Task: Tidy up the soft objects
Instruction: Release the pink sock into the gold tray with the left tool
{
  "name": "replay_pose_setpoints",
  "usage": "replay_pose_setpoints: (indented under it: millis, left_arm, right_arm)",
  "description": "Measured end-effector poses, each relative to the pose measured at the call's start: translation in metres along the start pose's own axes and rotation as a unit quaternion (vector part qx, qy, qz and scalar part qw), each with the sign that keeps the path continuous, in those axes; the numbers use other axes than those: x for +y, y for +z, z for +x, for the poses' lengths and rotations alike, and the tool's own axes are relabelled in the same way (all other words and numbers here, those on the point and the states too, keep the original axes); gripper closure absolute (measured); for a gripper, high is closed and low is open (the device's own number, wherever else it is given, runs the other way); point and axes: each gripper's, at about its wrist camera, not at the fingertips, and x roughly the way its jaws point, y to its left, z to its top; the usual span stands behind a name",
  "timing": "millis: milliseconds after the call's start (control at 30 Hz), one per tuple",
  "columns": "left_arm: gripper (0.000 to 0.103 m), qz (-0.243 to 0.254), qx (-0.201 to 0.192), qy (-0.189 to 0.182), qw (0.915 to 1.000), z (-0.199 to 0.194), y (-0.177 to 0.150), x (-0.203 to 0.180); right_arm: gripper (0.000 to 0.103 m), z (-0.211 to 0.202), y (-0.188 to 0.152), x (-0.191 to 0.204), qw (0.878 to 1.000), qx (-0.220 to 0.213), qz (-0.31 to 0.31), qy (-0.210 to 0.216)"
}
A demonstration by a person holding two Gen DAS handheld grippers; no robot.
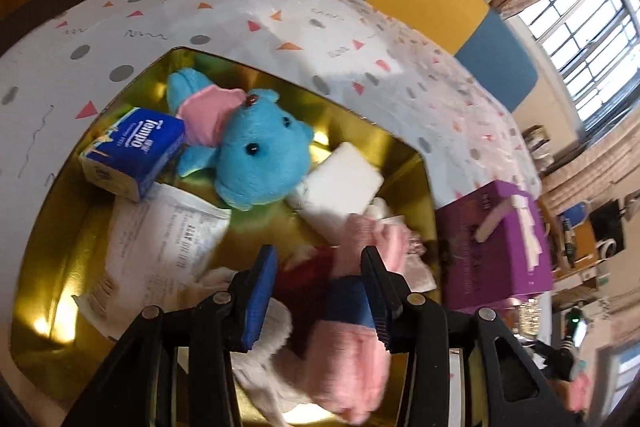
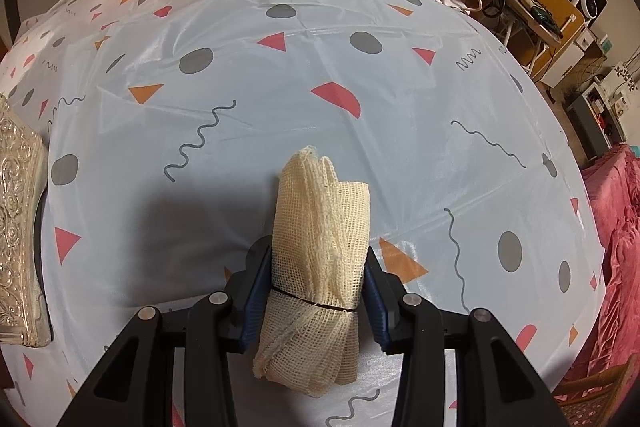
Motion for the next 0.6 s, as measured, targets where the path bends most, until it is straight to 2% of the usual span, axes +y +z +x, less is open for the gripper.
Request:
replay_pose_setpoints:
  millis: [167,333,500,600]
  left_arm:
    - [0.045,0.059,-0.027,0.043,0.997,-0.013,-0.014,-0.004]
    - [0.036,0.112,-0.05,0.088,0.9885,-0.025,-0.03,-0.012]
    - [0.026,0.13,-0.078,0.117,0.9815,-0.044,-0.041,-0.012]
    - [0.016,0.138,-0.098,0.129,0.9771,-0.057,-0.046,-0.014]
  right_arm:
    - [0.06,0.0,0.0,0.001,1.0,0.0,-0.002,-0.002]
    - [0.061,-0.002,0.0,0.004,1.0,-0.002,-0.008,-0.008]
    - [0.062,-0.002,-0.001,0.006,1.0,-0.005,-0.014,-0.012]
    - [0.062,-0.003,-0.001,0.007,1.0,-0.005,-0.016,-0.013]
